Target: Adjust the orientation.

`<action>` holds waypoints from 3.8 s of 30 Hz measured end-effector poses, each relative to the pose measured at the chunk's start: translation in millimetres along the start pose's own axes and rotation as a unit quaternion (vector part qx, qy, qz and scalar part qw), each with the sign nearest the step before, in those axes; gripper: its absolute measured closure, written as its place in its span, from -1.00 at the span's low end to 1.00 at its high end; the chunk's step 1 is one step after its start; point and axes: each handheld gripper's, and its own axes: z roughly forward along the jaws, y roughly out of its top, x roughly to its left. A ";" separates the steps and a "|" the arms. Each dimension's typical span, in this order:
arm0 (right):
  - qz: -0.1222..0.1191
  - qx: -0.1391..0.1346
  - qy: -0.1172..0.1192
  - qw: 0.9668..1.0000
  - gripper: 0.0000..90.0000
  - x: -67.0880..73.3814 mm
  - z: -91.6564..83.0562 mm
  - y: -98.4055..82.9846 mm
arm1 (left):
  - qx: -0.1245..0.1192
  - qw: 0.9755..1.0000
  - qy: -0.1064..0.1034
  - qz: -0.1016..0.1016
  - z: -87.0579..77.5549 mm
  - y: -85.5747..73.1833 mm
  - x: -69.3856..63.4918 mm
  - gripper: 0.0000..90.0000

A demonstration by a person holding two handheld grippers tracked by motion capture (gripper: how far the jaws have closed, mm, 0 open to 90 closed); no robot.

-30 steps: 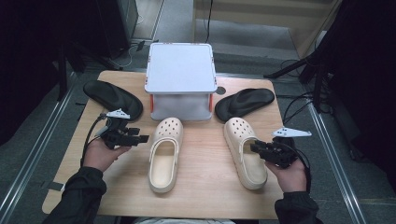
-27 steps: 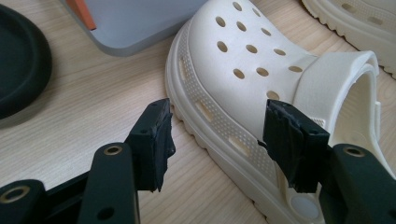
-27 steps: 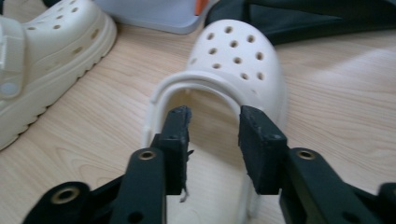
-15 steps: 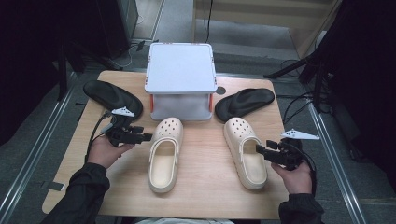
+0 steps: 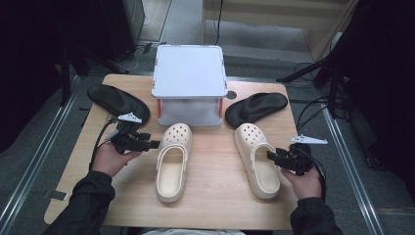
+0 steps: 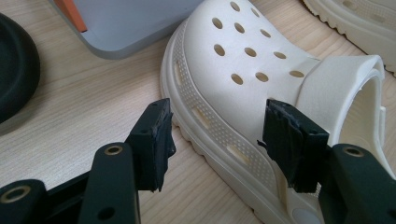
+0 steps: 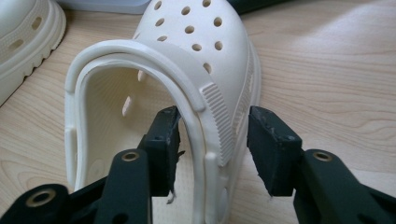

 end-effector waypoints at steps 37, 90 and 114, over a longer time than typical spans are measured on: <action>0.031 0.010 -0.025 0.999 0.67 5.9 0.9 12.8 | 0.001 1.000 0.003 0.004 -0.9 -0.3 -1.2 -0.06; -0.089 0.045 0.001 0.995 0.64 128.0 74.2 40.5 | 0.055 0.998 -0.033 0.004 18.6 -16.4 -13.6 1.00; -0.087 0.038 0.042 0.995 0.48 119.5 76.8 37.8 | 0.070 0.995 -0.067 0.039 26.2 -16.8 -42.5 0.97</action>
